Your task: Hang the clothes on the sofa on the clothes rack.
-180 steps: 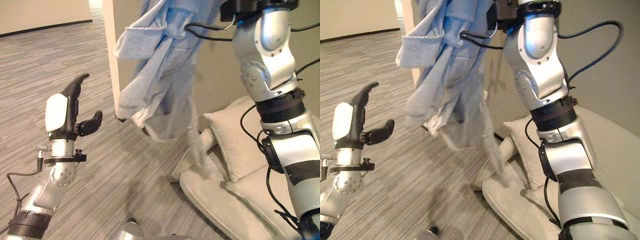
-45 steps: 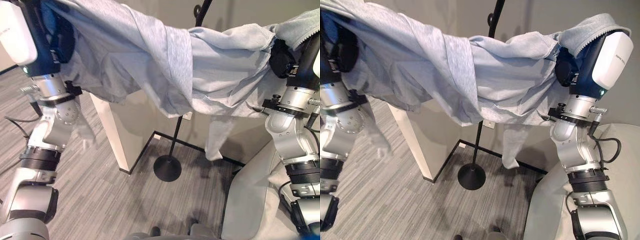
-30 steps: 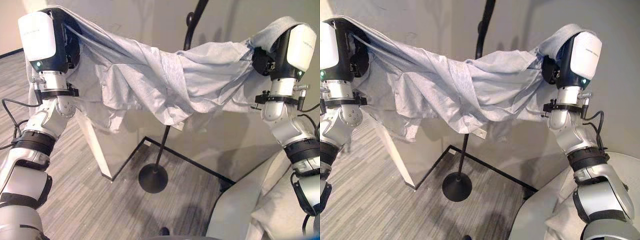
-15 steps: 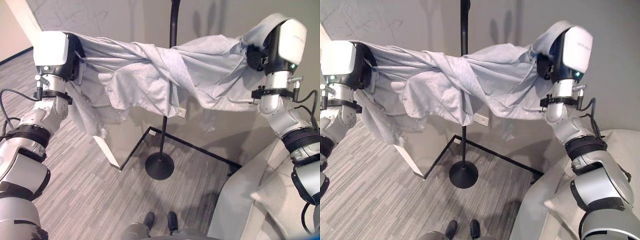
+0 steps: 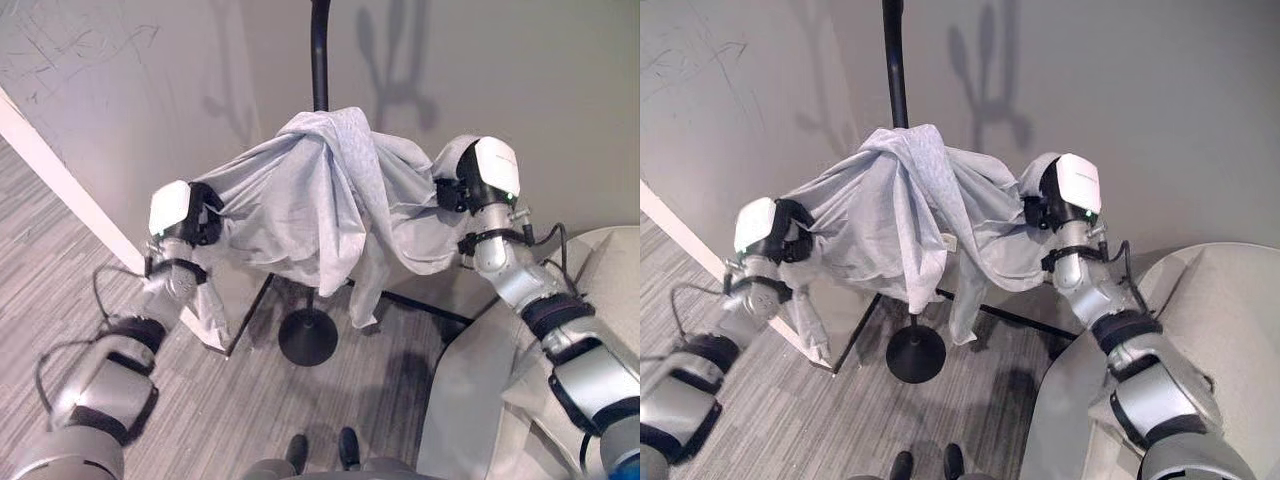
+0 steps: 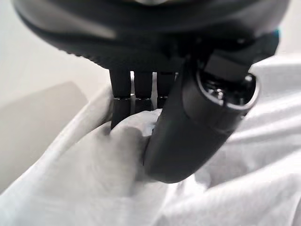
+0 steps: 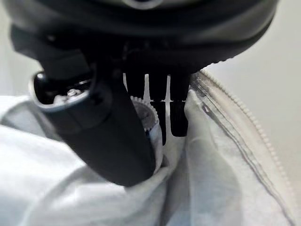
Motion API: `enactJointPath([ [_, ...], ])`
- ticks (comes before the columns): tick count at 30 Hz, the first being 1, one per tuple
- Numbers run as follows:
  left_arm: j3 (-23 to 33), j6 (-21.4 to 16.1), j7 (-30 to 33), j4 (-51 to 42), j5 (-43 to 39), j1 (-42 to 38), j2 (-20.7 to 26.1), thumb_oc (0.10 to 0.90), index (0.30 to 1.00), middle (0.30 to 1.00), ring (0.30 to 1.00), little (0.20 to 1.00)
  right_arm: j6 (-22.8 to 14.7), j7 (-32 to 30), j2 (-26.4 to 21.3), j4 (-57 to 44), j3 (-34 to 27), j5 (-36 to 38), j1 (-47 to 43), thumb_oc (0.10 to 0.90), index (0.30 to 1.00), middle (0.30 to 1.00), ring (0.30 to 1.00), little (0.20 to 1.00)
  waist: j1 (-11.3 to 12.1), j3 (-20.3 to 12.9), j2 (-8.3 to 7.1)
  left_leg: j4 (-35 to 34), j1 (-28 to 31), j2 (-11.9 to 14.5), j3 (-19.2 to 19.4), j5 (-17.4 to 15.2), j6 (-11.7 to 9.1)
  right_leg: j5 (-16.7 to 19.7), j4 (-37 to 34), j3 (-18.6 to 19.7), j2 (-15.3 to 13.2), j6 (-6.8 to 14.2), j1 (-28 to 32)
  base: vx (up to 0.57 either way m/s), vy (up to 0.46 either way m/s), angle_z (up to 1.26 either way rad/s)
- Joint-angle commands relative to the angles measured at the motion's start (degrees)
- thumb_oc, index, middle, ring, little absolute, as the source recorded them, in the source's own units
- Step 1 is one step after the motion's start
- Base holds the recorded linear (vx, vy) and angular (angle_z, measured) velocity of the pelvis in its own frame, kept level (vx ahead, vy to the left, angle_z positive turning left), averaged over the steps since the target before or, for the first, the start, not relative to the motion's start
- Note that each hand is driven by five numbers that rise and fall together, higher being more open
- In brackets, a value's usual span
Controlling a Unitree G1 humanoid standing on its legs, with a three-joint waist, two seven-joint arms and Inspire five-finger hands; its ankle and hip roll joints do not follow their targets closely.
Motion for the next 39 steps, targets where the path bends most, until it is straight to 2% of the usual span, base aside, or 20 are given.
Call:
enactJointPath([
  [1, 3.44, -3.81, 5.28, -2.61, -7.83, -1.09, 1.37, 0.573, 0.559, 0.559, 0.559, 0.559, -2.00, -2.49, -0.92, -2.42, -4.38, 0.86, 3.16, 0.400, 0.300, 0.300, 0.300, 0.300, 0.21, -9.16, -0.85, 0.12, -4.20, 0.01, -1.35, -1.73, -0.74, -6.70, 0.30, 0.54, -1.04, 3.86, 2.72, 0.00, 0.000, 0.00],
  [3, 8.29, -6.08, 6.90, -10.58, -17.40, 2.70, -4.62, 0.745, 0.818, 0.818, 0.818, 0.818, -4.48, -0.71, 5.48, -11.50, -7.57, 7.51, 9.92, 0.400, 0.300, 0.300, 0.300, 0.300, 0.19, -9.01, -1.07, 0.12, -4.04, -0.08, -1.53, -1.97, -0.41, -6.71, 0.30, 0.82, -1.09, 3.65, 2.70, 0.00, 0.000, 0.00],
  [4, 8.28, -6.01, 6.84, -10.80, -17.49, 2.99, -4.60, 0.800, 0.900, 0.900, 0.900, 0.900, -4.40, -0.62, 5.44, -11.72, -7.61, 7.57, 10.20, 0.400, 0.300, 0.300, 0.300, 0.300, 0.19, -9.13, -1.07, 0.12, -3.99, -0.09, -1.54, -2.01, -0.40, -6.76, 0.30, 0.81, -1.09, 3.64, 2.76, 0.00, 0.015, -0.07],
  [5, 10.49, -8.82, 5.06, -15.81, -27.63, 4.33, -8.37, 0.800, 0.900, 0.900, 0.900, 0.900, -7.35, 1.91, 11.51, -15.20, -7.98, 18.23, 13.97, 0.400, 0.300, 0.300, 0.300, 0.300, 0.31, -8.94, -1.12, 0.12, -3.80, -0.16, -1.92, -2.05, -0.20, -6.63, 0.30, 0.98, -1.05, 3.46, 2.69, 0.00, 0.010, -0.07],
  [6, 10.50, -8.79, 4.91, -15.92, -27.84, 4.53, -8.27, 0.800, 0.900, 0.900, 0.900, 0.900, -7.34, 2.05, 11.46, -15.31, -8.00, 18.41, 14.14, 0.400, 0.300, 0.300, 0.300, 0.300, 0.28, -9.01, -1.15, 0.12, -3.73, -0.16, -1.93, -2.11, -0.19, -6.68, 0.30, 0.96, -1.06, 3.45, 2.77, 0.01, 0.015, -0.05],
  [7, 11.30, -9.35, 2.12, -20.08, -34.35, 6.33, -10.16, 0.800, 0.900, 0.900, 0.900, 0.900, -8.58, 6.21, 14.95, -16.46, -6.58, 26.37, 16.61, 0.400, 0.300, 0.300, 0.300, 0.300, 0.60, -8.89, -1.19, 0.12, -3.44, -0.15, -2.14, -2.09, -0.11, -6.67, 0.30, 1.07, -0.99, 3.28, 2.92, 0.00, 0.000, 0.00],
  [8, 11.35, -9.32, 2.01, -20.16, -34.48, 6.49, -10.10, 0.800, 0.900, 0.900, 0.900, 0.900, -8.60, 6.28, 14.95, -16.46, -6.54, 26.47, 16.67, 0.472, 0.408, 0.408, 0.408, 0.408, 0.56, -8.94, -1.19, 0.12, -3.39, -0.14, -2.14, -2.12, -0.11, -6.69, 0.30, 1.08, -0.99, 3.27, 2.97, 0.00, 0.000, 0.00],
  [9, 11.52, -9.57, 0.42, -21.84, -38.80, 7.14, -11.11, 0.800, 0.900, 0.900, 0.900, 0.900, -9.09, 8.28, 16.44, -17.31, -5.92, 30.83, 17.75, 0.736, 0.804, 0.804, 0.804, 0.804, 0.69, -8.90, -1.19, 0.12, -3.27, -0.13, -2.23, -2.12, -0.09, -6.72, 0.30, 1.09, -0.99, 3.16, 3.11, 0.00, 0.000, 0.00],
  [10, 11.35, -9.27, -0.57, -23.38, -40.85, 7.42, -11.45, 0.800, 0.900, 0.900, 0.900, 0.900, -9.25, 9.64, 17.38, -18.31, -5.26, 33.79, 18.44, 0.800, 0.900, 0.900, 0.900, 0.900, 0.78, -8.85, -1.15, 0.12, -3.18, -0.15, -2.40, -2.09, -0.06, -6.67, 0.30, 1.10, -0.98, 3.10, 3.18, 0.01, 0.023, 0.05],
  [11, 11.70, -8.82, -1.92, -26.81, -42.18, 8.65, -11.07, 0.800, 0.900, 0.900, 0.900, 0.900, -9.69, 12.54, 18.09, -20.13, -3.93, 38.35, 19.52, 0.800, 0.900, 0.900, 0.900, 0.900, 1.02, -8.81, -1.11, 0.12, -3.00, -0.19, -2.65, -2.08, -0.10, -6.69, 0.30, 0.94, -1.05, 3.03, 3.37, 0.00, 0.017, 0.08],
  [13, 12.04, -8.46, -2.70, -28.69, -42.27, 9.56, -10.54, 0.800, 0.900, 0.900, 0.900, 0.900, -9.91, 14.11, 17.94, -21.15, -3.91, 40.68, 20.00, 0.800, 0.900, 0.900, 0.900, 0.900, 1.29, -8.90, -1.06, 0.12, -2.85, -0.24, -2.83, -2.11, -0.14, -6.73, 0.30, 0.73, -1.12, 3.00, 3.51, 0.02, 0.024, 0.06],
  [21, 13.57, -6.60, -7.62, -36.48, -44.60, 15.81, -7.92, 0.800, 0.900, 0.900, 0.900, 0.900, -8.62, 18.59, 13.33, -23.72, -7.58, 44.95, 23.40, 0.800, 0.900, 0.900, 0.900, 0.900, 2.05, -9.33, -0.74, 0.12, -2.61, -0.41, -3.75, -2.15, -0.11, -6.85, 0.30, -0.09, -1.41, 3.12, 3.84, 0.01, 0.011, 0.05],
  [22, 13.61, -5.82, -9.27, -37.25, -45.79, 17.22, -7.39, 0.800, 0.900, 0.900, 0.900, 0.900, -8.13, 20.27, 12.08, -23.98, -7.92, 46.33, 23.87, 0.800, 0.900, 0.900, 0.900, 0.900, 2.21, -9.36, -0.70, 0.12, -2.58, -0.42, -3.82, -2.15, -0.06, -6.84, 0.30, -0.21, -1.47, 3.15, 3.90, 0.00, 0.004, 0.12],
  [23, 12.96, -3.42, -14.04, -38.86, -48.38, 20.49, -5.21, 0.800, 0.900, 0.900, 0.900, 0.900, -6.66, 25.71, 7.43, -25.27, -7.68, 49.90, 25.08, 0.800, 0.900, 0.900, 0.900, 0.900, 2.54, -9.26, -0.64, 0.12, -2.57, -0.39, -4.02, -1.95, -0.07, -6.77, 0.30, -0.58, -1.59, 3.27, 3.95, 0.00, 0.004, 0.13],
  [25, 12.35, -2.60, -16.08, -39.97, -48.85, 22.16, -4.39, 0.800, 0.900, 0.900, 0.900, 0.900, -6.45, 28.59, 5.26, -26.45, -8.10, 51.94, 26.43, 0.800, 0.900, 0.900, 0.900, 0.900, 2.61, -9.24, -0.58, 0.12, -2.58, -0.36, -4.11, -1.91, -0.10, -6.78, 0.30, -0.78, -1.67, 3.34, 4.00, -0.01, 0.000, 0.11],
  [26, 11.41, -1.15, -20.66, -40.38, -49.75, 25.12, -2.44, 0.800, 0.900, 0.900, 0.900, 0.900, -5.52, 34.20, 2.53, -26.84, -7.83, 56.01, 27.98, 0.800, 0.900, 0.900, 0.900, 0.900, 2.77, -9.14, -0.54, 0.12, -2.57, -0.35, -4.20, -1.81, -0.16, -6.71, 0.30, -1.06, -1.78, 3.48, 4.01, -0.01, -0.001, 0.09],
  [27, 11.42, -1.15, -20.71, -40.38, -49.78, 25.16, -2.44, 0.800, 0.900, 0.900, 0.900, 0.900, -5.53, 34.26, 2.51, -26.82, -7.82, 56.05, 28.00, 0.800, 0.900, 0.900, 0.900, 0.900, 2.76, -9.17, -0.53, 0.12, -2.57, -0.35, -4.21, -1.82, -0.16, -6.72, 0.30, -1.07, -1.77, 3.48, 4.02, -0.01, -0.002, 0.11],
  [31, 11.47, 0.89, -29.74, -39.78, -51.08, 35.67, 2.01, 0.800, 0.900, 0.900, 0.900, 0.900, -4.22, 44.30, -4.09, -32.87, -8.39, 63.87, 33.94, 0.800, 0.900, 0.900, 0.900, 0.900, 2.98, -8.97, -0.50, 0.12, -2.54, -0.03, -3.91, -1.67, -0.36, -6.58, 0.30, -1.50, -2.06, 3.90, 3.93, -0.01, -0.002, 0.03],
  [36, 11.39, 2.22, -35.80, -34.81, -58.04, 41.57, -0.71, 0.800, 0.900, 0.900, 0.900, 0.900, -3.10, 49.52, -3.39, -30.65, -9.42, 64.63, 40.16, 0.800, 0.900, 0.900, 0.900, 0.900, 2.75, -8.81, -0.41, 0.12, -2.35, 0.15, -3.54, -1.80, -0.34, -6.39, 0.30, -1.83, -2.32, 4.09, 4.03, 0.00, 0.000, 0.00],
  [39, 12.23, 2.83, -39.90, -21.52, -56.70, 43.87, -6.17, 0.800, 0.900, 0.900, 0.900, 0.900, -0.27, 53.74, 1.56, -21.67, -8.48, 63.89, 45.89, 0.800, 0.900, 0.900, 0.900, 0.900, 2.55, -8.57, -0.53, 0.12, -2.35, 0.35, -3.26, -1.85, -0.28, -6.41, 0.30, -1.73, -2.43, 4.08, 3.96, 0.00, 0.000, 0.00],
])
